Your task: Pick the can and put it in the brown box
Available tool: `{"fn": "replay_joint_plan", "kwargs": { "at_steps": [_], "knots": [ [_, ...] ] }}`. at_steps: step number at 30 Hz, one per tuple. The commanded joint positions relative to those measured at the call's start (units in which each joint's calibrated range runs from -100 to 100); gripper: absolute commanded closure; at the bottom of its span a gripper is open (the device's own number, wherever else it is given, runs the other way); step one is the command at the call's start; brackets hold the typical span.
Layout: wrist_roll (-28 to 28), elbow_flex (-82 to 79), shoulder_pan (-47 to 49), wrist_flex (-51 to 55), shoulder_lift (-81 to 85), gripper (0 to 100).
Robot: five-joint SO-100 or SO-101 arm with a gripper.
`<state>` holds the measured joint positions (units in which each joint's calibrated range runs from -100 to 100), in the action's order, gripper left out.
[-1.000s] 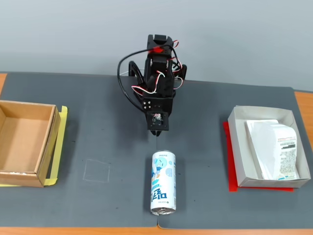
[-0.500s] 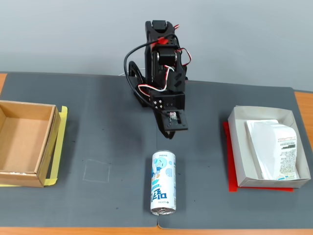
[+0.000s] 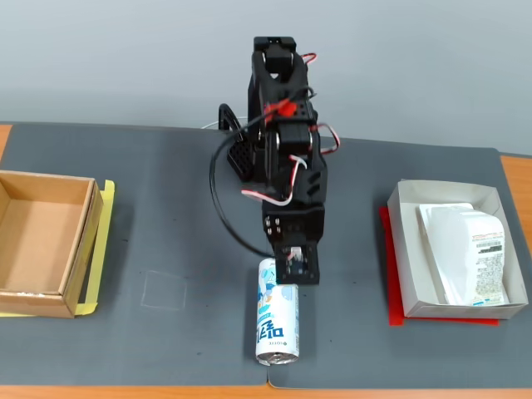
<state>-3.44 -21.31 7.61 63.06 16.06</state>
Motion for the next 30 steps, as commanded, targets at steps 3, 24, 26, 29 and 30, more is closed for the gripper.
{"fn": "replay_joint_plan", "kwargs": {
  "at_steps": [3,24,26,29,30],
  "knots": [
    [0.0,7.3,0.1,-0.9,-5.6,93],
    [-0.4,8.1,3.6,-3.2,-14.4,63],
    [-0.2,8.1,3.6,-4.1,-15.4,63],
    [-0.3,8.1,3.5,-4.5,-17.3,63],
    [-0.3,8.1,3.4,-4.6,-18.0,63]
  ]
}}
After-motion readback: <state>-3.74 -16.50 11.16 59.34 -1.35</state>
